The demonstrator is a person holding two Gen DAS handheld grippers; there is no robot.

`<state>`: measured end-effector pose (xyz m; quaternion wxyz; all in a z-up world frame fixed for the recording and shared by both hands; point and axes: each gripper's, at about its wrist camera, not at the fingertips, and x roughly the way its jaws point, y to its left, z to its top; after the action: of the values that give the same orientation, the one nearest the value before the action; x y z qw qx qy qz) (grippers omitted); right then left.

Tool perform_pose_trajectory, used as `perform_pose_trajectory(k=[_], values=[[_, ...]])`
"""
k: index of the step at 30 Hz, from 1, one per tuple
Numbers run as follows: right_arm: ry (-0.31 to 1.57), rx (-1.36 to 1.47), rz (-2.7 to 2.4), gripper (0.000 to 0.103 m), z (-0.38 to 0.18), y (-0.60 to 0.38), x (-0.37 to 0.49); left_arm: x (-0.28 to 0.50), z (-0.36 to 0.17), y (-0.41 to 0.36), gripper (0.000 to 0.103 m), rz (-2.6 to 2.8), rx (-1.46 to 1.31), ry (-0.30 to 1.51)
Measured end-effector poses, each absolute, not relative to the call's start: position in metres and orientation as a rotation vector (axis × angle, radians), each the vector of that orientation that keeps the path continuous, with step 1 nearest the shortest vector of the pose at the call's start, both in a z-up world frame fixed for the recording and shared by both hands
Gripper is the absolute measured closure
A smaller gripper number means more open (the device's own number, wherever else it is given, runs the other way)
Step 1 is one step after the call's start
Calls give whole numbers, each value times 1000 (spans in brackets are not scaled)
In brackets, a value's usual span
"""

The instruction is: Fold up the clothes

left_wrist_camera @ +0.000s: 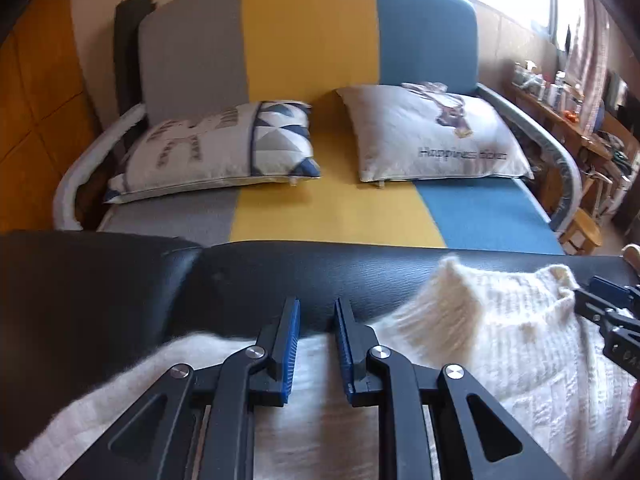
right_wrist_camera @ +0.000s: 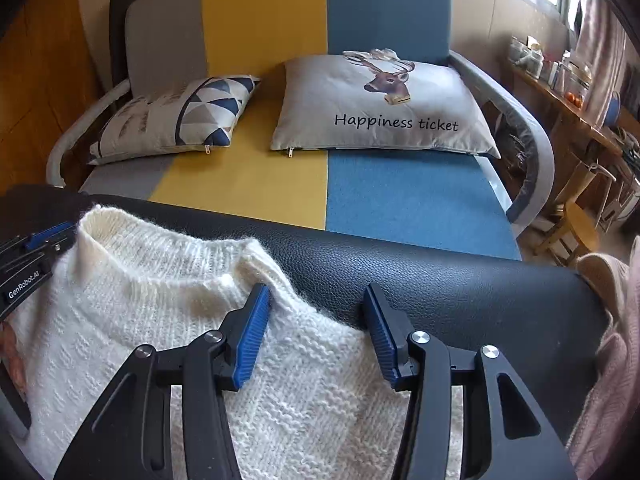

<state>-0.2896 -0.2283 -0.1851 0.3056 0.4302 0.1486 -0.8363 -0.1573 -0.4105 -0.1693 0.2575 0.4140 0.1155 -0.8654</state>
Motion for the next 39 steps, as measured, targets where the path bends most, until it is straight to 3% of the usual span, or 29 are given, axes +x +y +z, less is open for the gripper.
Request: perform_pose_trajectory(k=[7, 13, 17, 23, 27, 30, 35, 39], values=[[428, 1011, -2046, 52, -149, -229, -246, -138, -136, -386, 84, -2571, 1032, 340], [527, 1122, -1979, 53, -184, -252, -252, -159, -173, -385, 84, -2557, 1237, 395], [422, 1116, -1995, 53, -181, -243, -256, -148, -171, -406, 86, -2515, 1174, 487], [408, 1078, -1973, 53, -165, -244, -241, -136, -155, -396, 86, -2566, 1105, 429], [446, 1167, -2044, 52, -185, -255, -263, -172, -170, -384, 85, -2517, 1248, 323], [399, 1151, -2063, 52, -184, -252, -265, -172, -172, -394, 84, -2490, 1229, 407], [441, 1102, -2039, 52, -165, -240, -235, -111, -140, -412, 84, -2542, 1121, 536], [384, 1063, -1913, 52, -149, -233, -187, -15, -109, -438, 84, -2486, 1008, 629]])
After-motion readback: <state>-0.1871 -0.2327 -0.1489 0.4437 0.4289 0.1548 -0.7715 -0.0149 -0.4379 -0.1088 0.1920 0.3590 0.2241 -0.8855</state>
